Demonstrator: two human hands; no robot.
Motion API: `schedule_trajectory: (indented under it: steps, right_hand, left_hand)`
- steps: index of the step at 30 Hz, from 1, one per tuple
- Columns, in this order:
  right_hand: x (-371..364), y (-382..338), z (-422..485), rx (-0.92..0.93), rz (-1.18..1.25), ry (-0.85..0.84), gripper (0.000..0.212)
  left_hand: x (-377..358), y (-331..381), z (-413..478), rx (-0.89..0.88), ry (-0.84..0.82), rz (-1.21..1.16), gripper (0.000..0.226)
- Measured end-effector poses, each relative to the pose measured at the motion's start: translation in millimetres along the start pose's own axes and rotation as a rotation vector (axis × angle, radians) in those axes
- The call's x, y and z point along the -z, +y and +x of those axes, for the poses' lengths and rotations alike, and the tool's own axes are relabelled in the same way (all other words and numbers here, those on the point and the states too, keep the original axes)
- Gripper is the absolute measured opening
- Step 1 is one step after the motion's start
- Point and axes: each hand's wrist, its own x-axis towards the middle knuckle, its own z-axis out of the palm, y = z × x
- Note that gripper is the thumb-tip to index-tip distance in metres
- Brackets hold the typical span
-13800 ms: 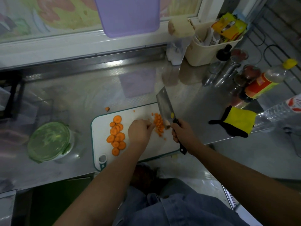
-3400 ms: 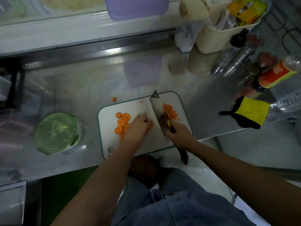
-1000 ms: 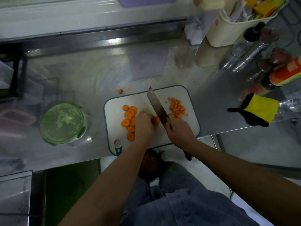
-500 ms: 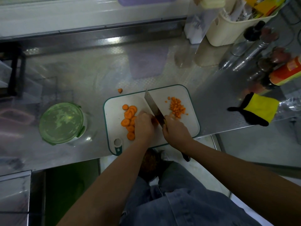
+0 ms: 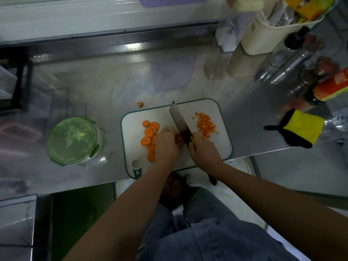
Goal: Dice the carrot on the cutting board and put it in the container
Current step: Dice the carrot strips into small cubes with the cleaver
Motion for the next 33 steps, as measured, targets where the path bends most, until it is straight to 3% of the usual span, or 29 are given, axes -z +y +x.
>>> schedule_trajectory:
  steps: [13, 21, 33]
  right_hand:
    - [14.3, -4.6, 1.9, 0.072, 0.0, 0.012, 0.014]
    - [2.0, -1.8, 5.6, 0.053, -0.031, -0.012, 0.03]
    - [-7.4, -7.6, 7.6, 0.039, -0.037, -0.027, 0.037]
  left_hand:
    - [2.9, -1.1, -3.3, -0.014, -0.024, 0.034, 0.016]
    - [1.9, -4.9, -4.9, -0.016, -0.005, -0.014, 0.017]
    - [-0.6, -4.1, -1.9, 0.056, 0.008, -0.055, 0.013]
